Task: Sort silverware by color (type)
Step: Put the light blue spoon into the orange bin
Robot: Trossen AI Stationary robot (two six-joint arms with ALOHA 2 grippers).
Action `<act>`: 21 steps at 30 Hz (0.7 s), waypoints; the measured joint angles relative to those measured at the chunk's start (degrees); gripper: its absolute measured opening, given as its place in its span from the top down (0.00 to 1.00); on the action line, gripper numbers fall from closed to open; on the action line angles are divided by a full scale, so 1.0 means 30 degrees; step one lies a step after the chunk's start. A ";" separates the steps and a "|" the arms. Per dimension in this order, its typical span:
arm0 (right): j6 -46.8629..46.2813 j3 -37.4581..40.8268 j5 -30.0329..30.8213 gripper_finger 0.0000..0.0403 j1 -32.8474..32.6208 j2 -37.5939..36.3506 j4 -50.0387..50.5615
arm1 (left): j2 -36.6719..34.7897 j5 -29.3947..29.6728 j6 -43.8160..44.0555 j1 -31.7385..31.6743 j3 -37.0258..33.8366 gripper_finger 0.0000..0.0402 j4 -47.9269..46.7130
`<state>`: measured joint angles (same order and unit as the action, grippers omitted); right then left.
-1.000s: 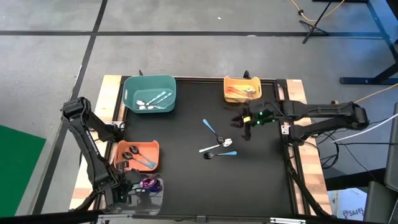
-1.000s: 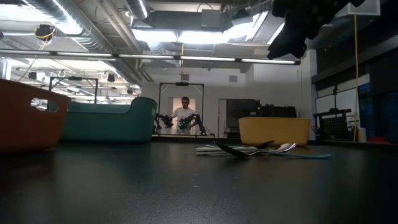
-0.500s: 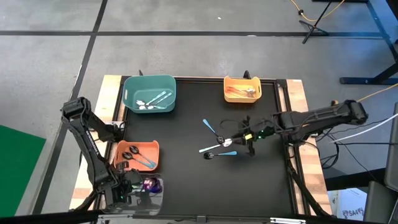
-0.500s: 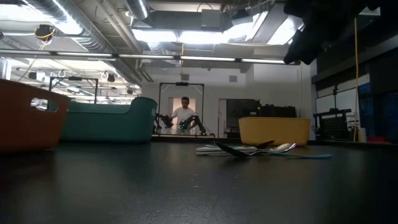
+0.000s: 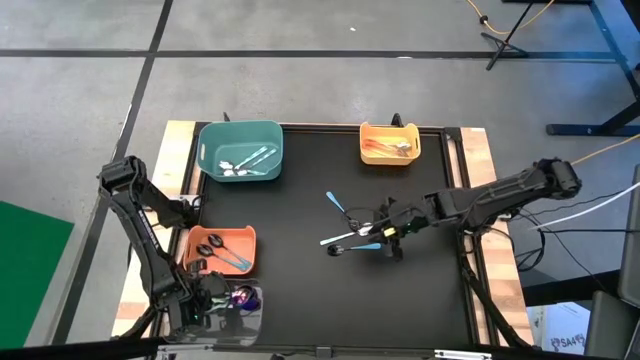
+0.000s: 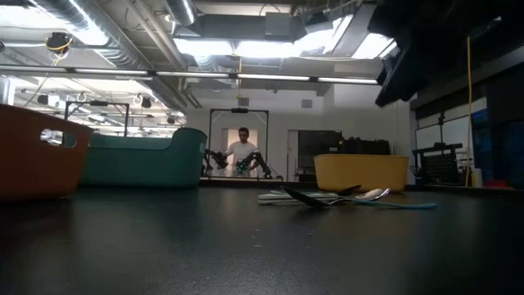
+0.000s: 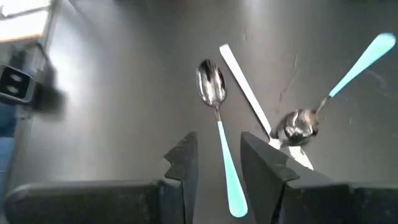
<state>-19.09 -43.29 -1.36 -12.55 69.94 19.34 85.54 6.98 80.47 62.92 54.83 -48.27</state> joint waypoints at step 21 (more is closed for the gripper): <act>0.0525 -0.0016 0.0165 0.74 -0.0861 0.5200 -0.1221 | -0.0007 -0.1655 0.0129 0.0007 0.2033 0.80 -0.0019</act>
<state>-17.52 -43.33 -0.86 -15.14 85.54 15.68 85.52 2.01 80.85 62.94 60.93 -48.33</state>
